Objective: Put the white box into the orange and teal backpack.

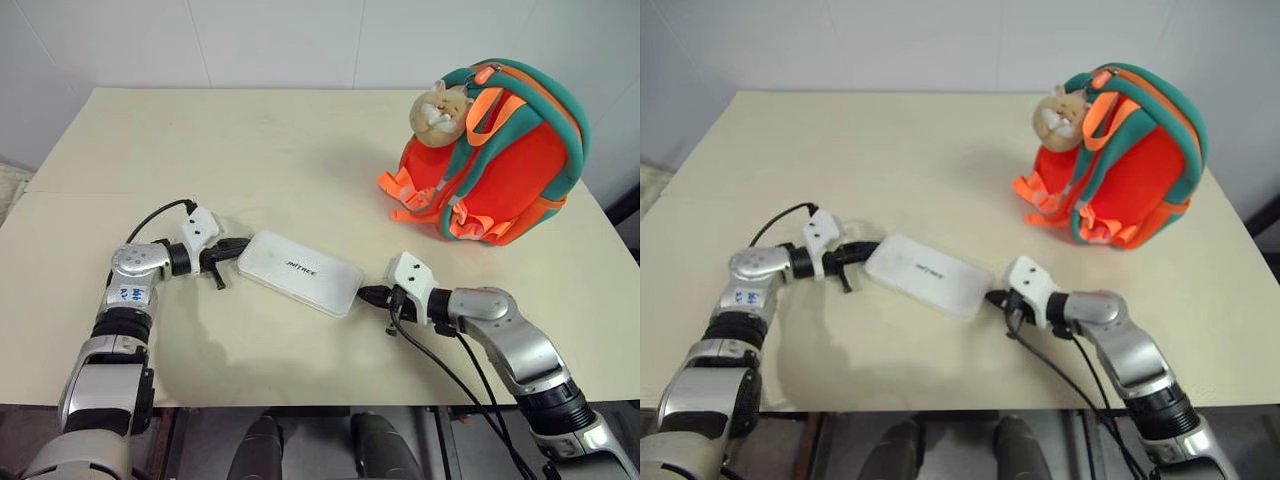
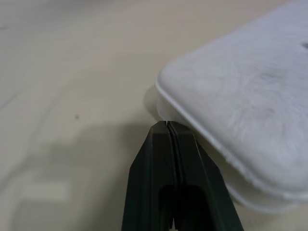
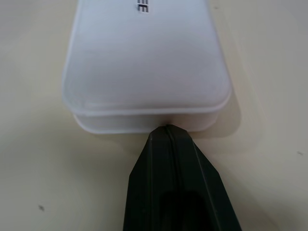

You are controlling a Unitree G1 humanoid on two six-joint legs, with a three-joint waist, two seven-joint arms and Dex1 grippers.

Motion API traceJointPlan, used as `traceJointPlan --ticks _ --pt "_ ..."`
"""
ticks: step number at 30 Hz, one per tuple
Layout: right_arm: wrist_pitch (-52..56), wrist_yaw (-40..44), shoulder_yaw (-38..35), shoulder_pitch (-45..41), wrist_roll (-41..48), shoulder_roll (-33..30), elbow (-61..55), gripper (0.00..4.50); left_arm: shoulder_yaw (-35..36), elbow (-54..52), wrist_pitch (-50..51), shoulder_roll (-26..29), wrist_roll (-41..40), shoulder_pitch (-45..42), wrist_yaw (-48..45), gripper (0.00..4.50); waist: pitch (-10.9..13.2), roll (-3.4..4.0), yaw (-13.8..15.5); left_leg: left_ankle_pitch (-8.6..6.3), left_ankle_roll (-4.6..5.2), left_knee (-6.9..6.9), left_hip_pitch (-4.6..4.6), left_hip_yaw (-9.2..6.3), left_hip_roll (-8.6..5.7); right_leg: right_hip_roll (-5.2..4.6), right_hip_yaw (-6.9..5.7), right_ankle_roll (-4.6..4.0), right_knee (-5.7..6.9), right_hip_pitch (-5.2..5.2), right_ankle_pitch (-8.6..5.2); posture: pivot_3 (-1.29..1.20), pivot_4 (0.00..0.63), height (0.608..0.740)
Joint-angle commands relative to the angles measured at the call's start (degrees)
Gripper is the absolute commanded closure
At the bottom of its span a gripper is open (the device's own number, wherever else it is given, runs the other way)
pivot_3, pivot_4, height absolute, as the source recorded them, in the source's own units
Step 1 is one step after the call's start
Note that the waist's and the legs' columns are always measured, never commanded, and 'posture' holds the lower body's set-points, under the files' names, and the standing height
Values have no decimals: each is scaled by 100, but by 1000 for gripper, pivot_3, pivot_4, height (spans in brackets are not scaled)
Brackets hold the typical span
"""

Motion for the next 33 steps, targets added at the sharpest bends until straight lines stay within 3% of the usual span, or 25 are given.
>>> traceJointPlan --ticks 1,9,16,25,32,33 --pt "-387 251 -175 -255 7 -170 225 4500 -95 -798 372 34 -202 415 -349 4461 0 0 1 0 0 0 0 0 0 0 0 0 0 0 0 0 150 740" --pt "-983 697 -216 -662 -69 -336 1256 4500 -69 -2354 1286 221 -453 1360 -305 4461 0 1 0 0 0 -2 3 -1 1 -2 -1 -1 -4 4 0 0 150 740" --pt "-1634 760 -145 -891 -174 -43 1975 4500 -23 -3307 1947 259 -656 1859 -136 4461 0 0 -6 0 0 -1 5 -1 1 -1 0 -2 -3 5 -1 0 150 740" --pt "-1758 930 -179 -1018 -231 -42 2112 4500 50 -3224 1867 530 -307 1927 385 4461 0 1 -38 0 0 -3 6 -1 2 -1 1 -3 -4 4 -2 0 150 740" --pt "-1438 1092 -338 -1078 -209 -422 1889 4500 -374 -2856 1885 1240 384 1744 418 4461 0 1 -100 0 0 -3 10 -1 1 -1 1 -5 -3 6 -2 0 150 740" --pt "-1390 1111 -368 -1076 -191 -491 1850 4332 -429 -2813 1989 1335 418 1695 375 4491 -1 2 -123 0 0 -4 13 0 1 -1 2 -6 -3 9 -3 0 150 740"
